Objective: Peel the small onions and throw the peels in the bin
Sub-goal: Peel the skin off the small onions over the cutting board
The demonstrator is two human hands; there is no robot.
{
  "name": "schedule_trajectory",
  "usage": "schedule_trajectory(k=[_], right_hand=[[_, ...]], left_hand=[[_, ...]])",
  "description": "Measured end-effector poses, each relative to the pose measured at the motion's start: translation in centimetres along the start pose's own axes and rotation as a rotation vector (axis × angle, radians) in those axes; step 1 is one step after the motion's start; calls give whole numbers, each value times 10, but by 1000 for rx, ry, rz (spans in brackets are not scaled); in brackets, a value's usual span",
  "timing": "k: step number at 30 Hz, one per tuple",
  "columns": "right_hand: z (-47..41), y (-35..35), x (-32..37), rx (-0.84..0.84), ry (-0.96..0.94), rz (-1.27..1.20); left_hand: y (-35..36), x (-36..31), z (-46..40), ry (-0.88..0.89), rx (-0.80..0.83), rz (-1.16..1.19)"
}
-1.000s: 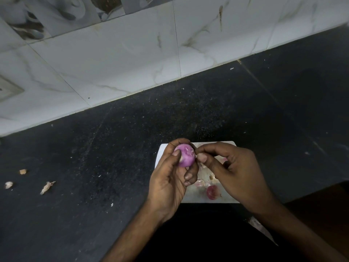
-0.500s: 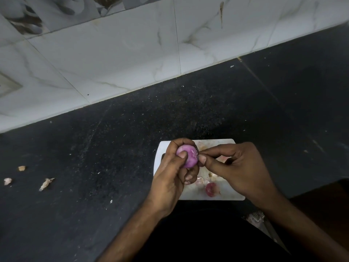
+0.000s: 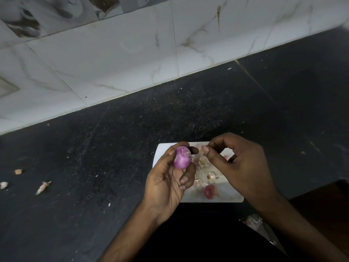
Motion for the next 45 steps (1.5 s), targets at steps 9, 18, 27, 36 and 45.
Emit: schedule_trajectory(k=[9, 18, 27, 36, 45], right_hand=[[7, 14, 12, 87, -76, -69], [6, 23, -2, 139, 97, -317], [6, 29, -9, 172, 200, -512], [6, 42, -11, 207, 157, -335], [7, 37, -5, 175, 173, -427]], left_hand=[[-2, 0, 0, 14, -58, -84], [10, -2, 3, 33, -6, -153], [20, -3, 1, 42, 56, -148], [18, 0, 3, 16, 47, -192], [18, -6, 2, 73, 60, -331]])
Point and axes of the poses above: each hand's wrist, its own z-axis away from the middle knuckle, its own y-axis out of the palm, x = y × z, the point moved 10 cm from there along -z, towards the middle knuckle, and after that the axes turned 11 degrees about z, right-handed, at the moved point
